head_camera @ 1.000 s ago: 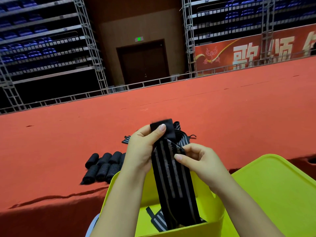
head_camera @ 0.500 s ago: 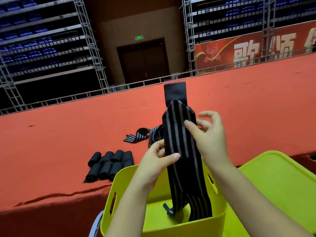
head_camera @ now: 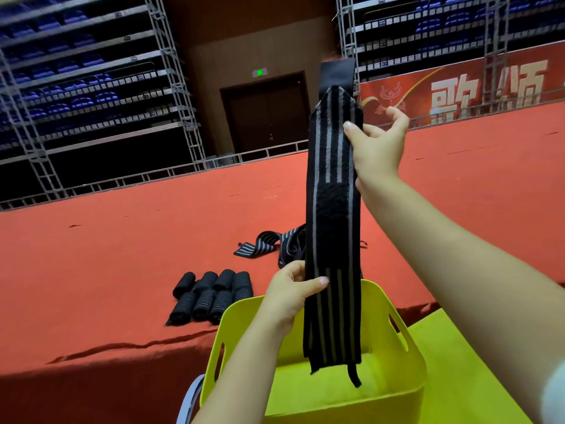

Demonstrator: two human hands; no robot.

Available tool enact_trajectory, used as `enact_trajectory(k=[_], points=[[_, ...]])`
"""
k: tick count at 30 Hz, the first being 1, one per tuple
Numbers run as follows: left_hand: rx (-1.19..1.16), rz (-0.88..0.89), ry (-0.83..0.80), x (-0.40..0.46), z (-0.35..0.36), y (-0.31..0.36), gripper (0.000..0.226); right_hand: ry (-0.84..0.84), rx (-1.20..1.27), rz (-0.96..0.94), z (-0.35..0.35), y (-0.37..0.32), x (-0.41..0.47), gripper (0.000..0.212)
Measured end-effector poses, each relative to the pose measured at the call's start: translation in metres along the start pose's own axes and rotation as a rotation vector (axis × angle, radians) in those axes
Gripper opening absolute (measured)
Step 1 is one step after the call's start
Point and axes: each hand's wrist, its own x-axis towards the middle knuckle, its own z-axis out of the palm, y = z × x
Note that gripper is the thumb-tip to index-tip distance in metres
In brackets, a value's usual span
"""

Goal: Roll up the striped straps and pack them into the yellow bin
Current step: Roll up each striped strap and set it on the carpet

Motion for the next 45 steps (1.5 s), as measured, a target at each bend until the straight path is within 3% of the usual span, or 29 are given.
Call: enact_trajectory(k=[6,13,20,27,30,33,35,38,41,45], points=[[-0.005,-0.059,-0.061,0.007,-0.005,-0.007,0.013,0.028,-0.004,-0.002,-0.001,0.011,0.006,0.071],[0.044,-0.079,-0.197,0.008,0.011,-0.018,0.035,0.121,0.106,-0.034,0.006,0.005,0.009,0.064],[0.058,-0.101,-0.021,0.017,0.011,-0.030,0.030,0.170,0.102,-0.062,0.002,0.002,0.013,0.059],[0.154,-0.151,-0.007,0.017,-0.003,-0.030,0.040,-0.010,0.048,-0.021,-0.009,-0.001,-0.020,0.084],[-0.037,-0.051,0.111,0.021,-0.009,-0.013,0.032,-0.101,0.072,0.012,-0.016,0.000,-0.048,0.089],[-0.374,0.102,0.061,0.012,-0.014,0.022,0.061,-0.182,0.086,0.066,-0.028,0.005,-0.076,0.088],[-0.404,0.183,-0.006,-0.002,-0.016,0.049,0.072,-0.218,0.064,0.106,-0.038,0.011,-0.092,0.088],[-0.309,0.242,0.002,-0.018,-0.011,0.077,0.064,-0.246,0.044,0.160,-0.051,0.021,-0.111,0.087],[-0.136,0.312,0.094,-0.028,-0.004,0.083,0.038,-0.319,0.031,0.203,-0.064,0.031,-0.125,0.082],[-0.050,0.364,0.142,-0.037,0.003,0.067,0.009,-0.449,-0.022,0.253,-0.082,0.042,-0.137,0.055]])
